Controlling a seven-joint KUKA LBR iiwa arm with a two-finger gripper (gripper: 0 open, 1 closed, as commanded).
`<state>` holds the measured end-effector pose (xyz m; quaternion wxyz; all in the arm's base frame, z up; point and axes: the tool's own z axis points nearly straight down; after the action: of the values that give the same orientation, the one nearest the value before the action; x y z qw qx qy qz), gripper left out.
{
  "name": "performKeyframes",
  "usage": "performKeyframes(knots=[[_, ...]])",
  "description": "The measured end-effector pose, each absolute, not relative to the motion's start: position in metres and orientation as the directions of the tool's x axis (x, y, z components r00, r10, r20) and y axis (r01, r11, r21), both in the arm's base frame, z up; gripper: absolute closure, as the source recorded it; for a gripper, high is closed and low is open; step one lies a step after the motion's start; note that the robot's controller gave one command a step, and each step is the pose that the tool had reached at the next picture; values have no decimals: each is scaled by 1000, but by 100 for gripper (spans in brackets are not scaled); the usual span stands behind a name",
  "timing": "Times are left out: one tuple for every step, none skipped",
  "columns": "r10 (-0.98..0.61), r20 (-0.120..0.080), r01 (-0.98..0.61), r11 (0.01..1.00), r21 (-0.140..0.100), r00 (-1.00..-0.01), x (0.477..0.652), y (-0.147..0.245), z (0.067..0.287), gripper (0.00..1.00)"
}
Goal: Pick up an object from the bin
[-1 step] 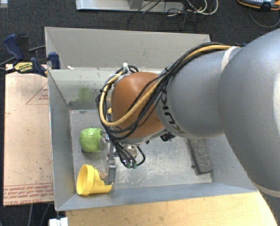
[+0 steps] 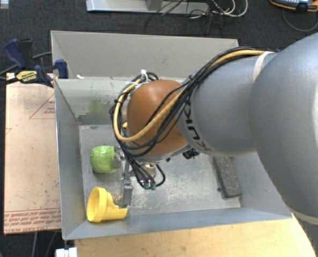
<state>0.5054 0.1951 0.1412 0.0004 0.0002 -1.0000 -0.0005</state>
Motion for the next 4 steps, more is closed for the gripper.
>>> performKeyframes(knots=[[-55, -3, -55, 998, 2, -998, 495, 204, 112, 0], [-266, 11, -266, 964, -6, -964, 497, 216, 89, 0], [-393, -7, -393, 920, 0, -920, 496, 235, 77, 0], [-515, 3, -515, 857, -2, -857, 496, 245, 73, 100]])
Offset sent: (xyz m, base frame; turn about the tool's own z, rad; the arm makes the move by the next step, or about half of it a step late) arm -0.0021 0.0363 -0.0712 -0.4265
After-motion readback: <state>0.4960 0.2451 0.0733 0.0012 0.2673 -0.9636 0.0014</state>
